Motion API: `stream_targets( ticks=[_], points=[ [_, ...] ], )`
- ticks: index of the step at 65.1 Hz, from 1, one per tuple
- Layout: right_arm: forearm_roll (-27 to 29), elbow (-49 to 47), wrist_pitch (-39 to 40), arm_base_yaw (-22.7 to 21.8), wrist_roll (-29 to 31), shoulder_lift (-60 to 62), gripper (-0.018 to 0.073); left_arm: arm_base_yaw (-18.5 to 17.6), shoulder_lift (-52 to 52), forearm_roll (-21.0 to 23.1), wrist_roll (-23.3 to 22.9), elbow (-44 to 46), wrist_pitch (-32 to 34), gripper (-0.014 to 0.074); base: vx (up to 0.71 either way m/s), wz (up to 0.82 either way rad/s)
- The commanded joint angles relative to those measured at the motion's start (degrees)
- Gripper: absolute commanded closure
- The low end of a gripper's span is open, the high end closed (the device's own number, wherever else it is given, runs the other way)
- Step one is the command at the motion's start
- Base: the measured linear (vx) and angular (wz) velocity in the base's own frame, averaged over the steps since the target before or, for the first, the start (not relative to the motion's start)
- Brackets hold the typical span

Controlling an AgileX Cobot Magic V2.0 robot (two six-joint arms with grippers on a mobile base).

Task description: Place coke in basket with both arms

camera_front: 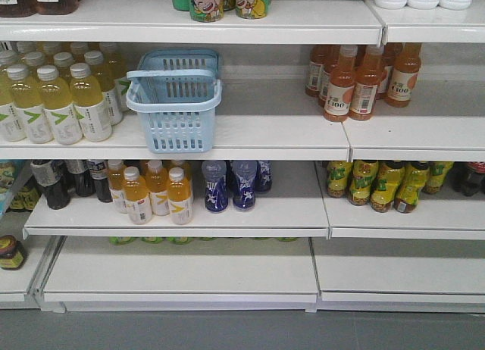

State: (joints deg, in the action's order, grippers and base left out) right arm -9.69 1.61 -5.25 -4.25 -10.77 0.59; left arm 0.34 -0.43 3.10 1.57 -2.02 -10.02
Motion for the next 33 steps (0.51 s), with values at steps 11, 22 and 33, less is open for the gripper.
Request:
stream_targets(
  ticks=[11, 22, 33],
  points=[
    [-0.7, 0.4, 3.8, -0.3, 0.4, 0.8, 0.0564, -0.2, -1.1, 0.1, 0.0, 1.9, 3.9, 0.0602, 0.14, 0.01],
    [-0.7, 0.4, 3.8, -0.3, 0.4, 0.8, 0.0564, -0.2, -1.1, 0.1, 0.0, 1.9, 3.9, 0.0602, 0.11, 0.03],
    [-0.7, 0.4, 3.8, -0.3, 0.4, 0.8, 0.0564, -0.2, -1.1, 0.1, 0.0, 1.9, 3.9, 0.0602, 0.1, 0.02]
  ],
)
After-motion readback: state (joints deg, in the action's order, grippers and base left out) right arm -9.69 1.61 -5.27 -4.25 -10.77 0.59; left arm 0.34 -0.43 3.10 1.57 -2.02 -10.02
